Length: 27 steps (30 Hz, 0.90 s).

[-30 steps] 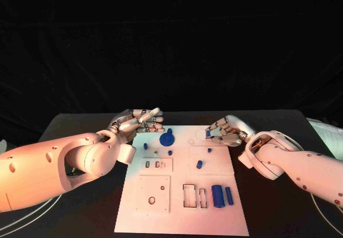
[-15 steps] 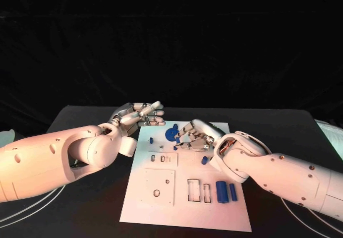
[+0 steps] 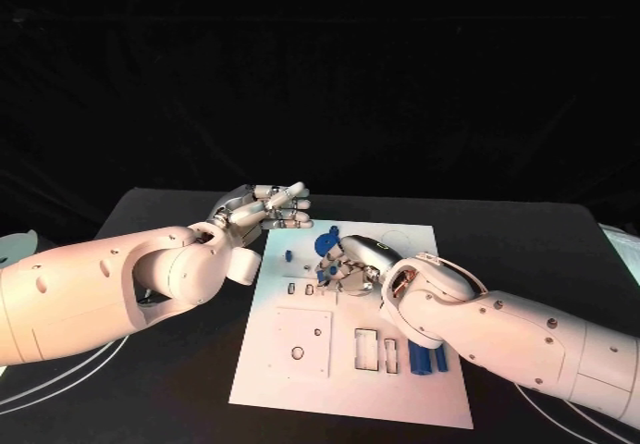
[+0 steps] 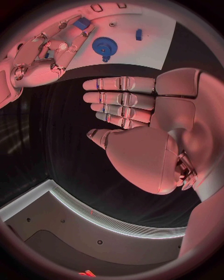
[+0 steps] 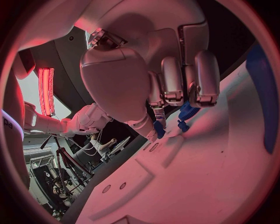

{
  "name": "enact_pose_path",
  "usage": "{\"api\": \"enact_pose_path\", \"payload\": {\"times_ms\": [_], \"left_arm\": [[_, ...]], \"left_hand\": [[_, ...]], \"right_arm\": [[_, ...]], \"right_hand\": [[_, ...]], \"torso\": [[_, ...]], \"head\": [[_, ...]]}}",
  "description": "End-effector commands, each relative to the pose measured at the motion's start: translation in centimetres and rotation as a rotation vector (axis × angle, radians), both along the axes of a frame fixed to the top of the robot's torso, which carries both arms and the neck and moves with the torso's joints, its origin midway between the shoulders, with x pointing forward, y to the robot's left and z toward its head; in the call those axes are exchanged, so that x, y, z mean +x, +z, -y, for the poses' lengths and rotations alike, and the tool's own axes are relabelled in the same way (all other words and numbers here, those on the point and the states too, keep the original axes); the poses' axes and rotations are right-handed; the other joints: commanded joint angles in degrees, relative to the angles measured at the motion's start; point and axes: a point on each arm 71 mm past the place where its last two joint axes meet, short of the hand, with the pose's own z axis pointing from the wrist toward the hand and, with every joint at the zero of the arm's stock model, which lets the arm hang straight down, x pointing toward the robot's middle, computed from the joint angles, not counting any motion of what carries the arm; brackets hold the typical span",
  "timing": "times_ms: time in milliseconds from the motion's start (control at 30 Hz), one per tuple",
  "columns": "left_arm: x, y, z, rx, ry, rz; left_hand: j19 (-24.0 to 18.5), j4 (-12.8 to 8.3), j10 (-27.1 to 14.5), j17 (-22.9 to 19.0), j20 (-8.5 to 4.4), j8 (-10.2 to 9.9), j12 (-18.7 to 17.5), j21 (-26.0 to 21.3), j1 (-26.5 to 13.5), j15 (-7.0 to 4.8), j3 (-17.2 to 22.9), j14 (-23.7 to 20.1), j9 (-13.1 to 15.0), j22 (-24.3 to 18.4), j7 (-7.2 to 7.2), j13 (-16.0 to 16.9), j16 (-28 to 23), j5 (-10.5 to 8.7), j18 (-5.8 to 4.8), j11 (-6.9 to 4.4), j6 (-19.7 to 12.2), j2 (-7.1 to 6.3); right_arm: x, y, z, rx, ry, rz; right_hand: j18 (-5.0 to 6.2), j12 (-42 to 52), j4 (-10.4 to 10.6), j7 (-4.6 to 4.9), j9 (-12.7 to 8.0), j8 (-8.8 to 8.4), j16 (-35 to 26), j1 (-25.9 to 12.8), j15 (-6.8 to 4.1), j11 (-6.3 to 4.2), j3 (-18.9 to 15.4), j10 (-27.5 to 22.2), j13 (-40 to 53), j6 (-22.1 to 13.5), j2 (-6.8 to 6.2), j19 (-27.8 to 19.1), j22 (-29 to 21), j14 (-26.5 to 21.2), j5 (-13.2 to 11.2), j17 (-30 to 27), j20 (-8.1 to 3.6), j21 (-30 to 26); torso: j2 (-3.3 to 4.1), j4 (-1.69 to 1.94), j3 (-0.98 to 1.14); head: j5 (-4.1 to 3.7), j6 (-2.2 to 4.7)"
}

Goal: Assemble the parts on the task board

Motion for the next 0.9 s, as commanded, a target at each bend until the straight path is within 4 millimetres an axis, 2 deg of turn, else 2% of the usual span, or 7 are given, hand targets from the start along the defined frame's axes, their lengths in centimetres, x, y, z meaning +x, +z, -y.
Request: {"api": "enact_pose_path", "payload": {"times_ms": [33,333,433,900], "left_arm": [[-0.04,0.15,0.24,-0.013,-0.015,0.007],[0.01,0.13,0.30,-0.013,-0.015,0.006],[0.02,0.13,0.31,-0.013,-0.015,0.006],[0.01,0.13,0.34,-0.013,-0.016,0.006]], "left_hand": [[0.03,-0.46,-0.47,0.09,0.31,-0.18,-0.33,-0.39,0.37,0.05,0.03,-0.21,0.06,-0.07,-0.06,0.09,-0.39,0.09,0.69,-0.07,-0.46,0.01],[0.03,-0.46,-0.47,0.09,0.31,-0.18,-0.33,-0.39,0.37,0.05,0.03,-0.21,0.06,-0.07,-0.06,0.09,-0.39,0.09,0.69,-0.07,-0.46,0.01],[0.03,-0.46,-0.47,0.09,0.31,-0.18,-0.33,-0.39,0.37,0.05,0.03,-0.21,0.06,-0.07,-0.06,0.09,-0.39,0.09,0.69,-0.07,-0.46,0.01],[0.03,-0.46,-0.47,0.09,0.31,-0.18,-0.33,-0.39,0.37,0.05,0.03,-0.21,0.06,-0.07,-0.06,0.09,-0.39,0.09,0.69,-0.07,-0.46,0.01]], "right_arm": [[-0.13,-0.40,-0.33,-0.070,0.012,0.004],[-0.25,-0.70,-0.64,-0.101,0.024,-0.008],[-0.29,-0.79,-0.65,-0.113,0.028,-0.013],[-0.49,-1.13,-0.63,-0.165,0.037,-0.036]], "right_hand": [[-0.21,-0.41,-0.12,-1.56,0.83,0.43,0.02,-0.15,-0.35,-0.28,0.26,1.01,7.58,1.69,0.32,1.40,3.89,5.93,-0.16,14.48,-0.45,-0.17],[-0.20,-0.40,-0.12,-1.56,0.84,0.44,0.01,-0.27,-0.35,-0.27,0.24,1.01,7.60,1.71,0.27,1.39,3.88,5.93,-0.23,14.46,-0.44,-0.17],[-0.20,-0.41,-0.12,-1.56,0.84,0.44,0.01,-0.28,-0.34,-0.27,0.23,1.00,7.59,1.70,0.26,1.39,3.87,5.93,-0.23,14.45,-0.44,-0.18],[-0.12,-1.29,0.07,-0.93,0.56,-0.47,-0.13,-2.17,0.01,0.22,-0.32,0.48,7.12,0.39,-0.95,1.19,3.42,5.87,-0.62,14.21,-0.20,-0.45]], "torso": [[-0.01,-0.06,0.05],[0.00,-0.06,0.11],[-0.02,-0.05,0.07],[0.00,-0.05,0.06]], "head": [[0.17,-0.21],[0.29,-0.53],[0.27,-0.58],[0.28,-0.81]]}}
